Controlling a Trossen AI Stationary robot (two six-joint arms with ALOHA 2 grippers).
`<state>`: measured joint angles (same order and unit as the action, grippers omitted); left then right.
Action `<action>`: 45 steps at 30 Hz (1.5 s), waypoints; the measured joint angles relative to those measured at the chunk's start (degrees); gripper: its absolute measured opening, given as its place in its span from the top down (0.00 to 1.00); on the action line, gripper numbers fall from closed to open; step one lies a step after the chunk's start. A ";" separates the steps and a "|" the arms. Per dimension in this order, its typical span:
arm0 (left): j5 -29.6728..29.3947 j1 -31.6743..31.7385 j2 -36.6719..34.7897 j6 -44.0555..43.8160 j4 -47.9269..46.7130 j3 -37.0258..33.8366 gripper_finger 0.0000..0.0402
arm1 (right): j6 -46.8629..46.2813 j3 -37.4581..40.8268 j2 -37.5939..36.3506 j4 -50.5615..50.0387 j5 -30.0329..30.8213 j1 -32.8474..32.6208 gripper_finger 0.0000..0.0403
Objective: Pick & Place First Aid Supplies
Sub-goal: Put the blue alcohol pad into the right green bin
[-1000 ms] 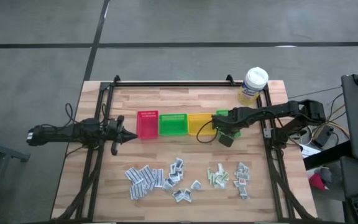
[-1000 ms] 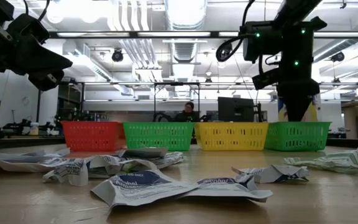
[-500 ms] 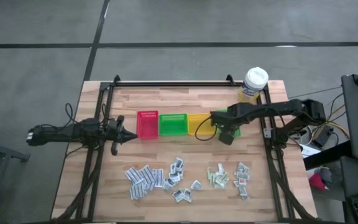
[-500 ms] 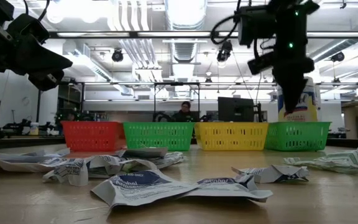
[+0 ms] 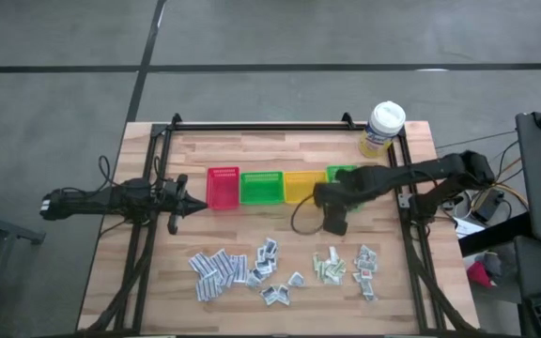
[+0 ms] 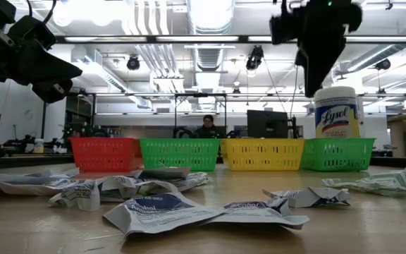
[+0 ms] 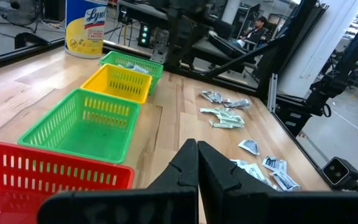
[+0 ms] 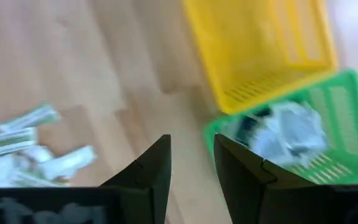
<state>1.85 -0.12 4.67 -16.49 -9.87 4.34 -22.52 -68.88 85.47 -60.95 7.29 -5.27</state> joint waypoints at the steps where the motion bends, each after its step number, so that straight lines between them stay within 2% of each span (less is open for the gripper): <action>1: 0.00 0.00 0.00 0.00 0.00 0.00 1.00 | 0.00 0.05 0.00 1.75 -0.04 -1.43 0.71; 11: 0.00 0.00 0.00 0.00 0.00 0.00 1.00 | 0.07 1.98 0.00 17.15 -0.68 -14.82 0.70; 19: 0.00 0.00 0.00 0.00 0.00 0.00 1.00 | 0.04 2.58 0.00 27.80 -1.57 -21.55 0.72; 24: 0.00 -0.01 0.00 0.00 0.00 0.00 1.00 | -0.01 2.58 0.00 33.13 -1.79 -23.37 0.73; 31: 0.00 0.00 0.00 0.00 0.02 0.00 1.00 | -5.21 2.60 1.01 33.33 -1.80 -23.80 0.73; 39: 0.00 0.00 -0.02 0.00 0.02 0.00 1.00 | -10.31 2.62 8.04 33.46 -5.08 -24.14 0.71; 45: 0.00 -0.01 -0.02 0.00 0.01 0.00 1.00 | -10.61 0.21 13.32 33.29 -7.67 -24.09 0.71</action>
<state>1.85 -0.13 4.64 -16.49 -9.86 4.34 -33.14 -68.67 98.79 -27.67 -0.38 -29.36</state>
